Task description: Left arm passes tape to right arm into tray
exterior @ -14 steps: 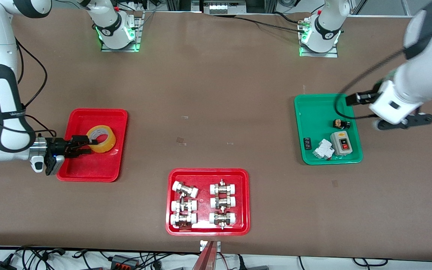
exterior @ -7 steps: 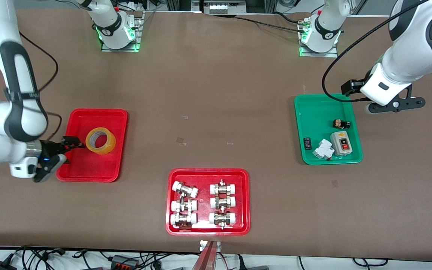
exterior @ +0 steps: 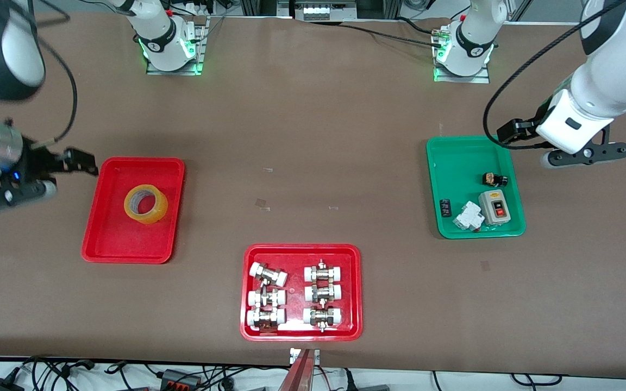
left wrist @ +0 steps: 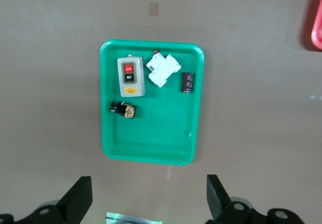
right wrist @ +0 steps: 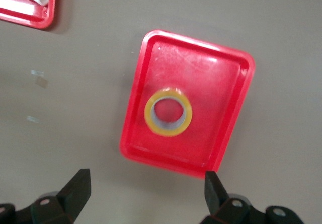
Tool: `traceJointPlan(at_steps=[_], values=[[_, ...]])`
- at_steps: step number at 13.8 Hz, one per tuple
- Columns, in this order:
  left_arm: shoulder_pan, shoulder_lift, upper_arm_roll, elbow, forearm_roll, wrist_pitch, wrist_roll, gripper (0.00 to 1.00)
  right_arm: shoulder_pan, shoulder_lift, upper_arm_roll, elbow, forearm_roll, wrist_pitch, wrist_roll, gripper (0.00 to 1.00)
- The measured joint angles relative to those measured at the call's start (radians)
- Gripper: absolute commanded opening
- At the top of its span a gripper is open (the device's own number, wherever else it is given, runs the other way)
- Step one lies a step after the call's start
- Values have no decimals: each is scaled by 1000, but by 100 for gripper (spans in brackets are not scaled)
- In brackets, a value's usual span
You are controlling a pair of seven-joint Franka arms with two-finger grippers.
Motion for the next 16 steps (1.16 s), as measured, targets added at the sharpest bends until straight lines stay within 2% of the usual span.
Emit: traceJointPlan(at_steps=[4,8,16], values=[[0,-6,-4,6,-11,1,1,100,11,-148,-1,-75,-2,-21,107,100],[5,-8,-3,13,-11,-2,1,100,10,-254,-1,-212,-4,64,113,100],[9,-8,-3,15,-11,-2,4,100,-9,-254,-12,-180,-4,24,198,100]])
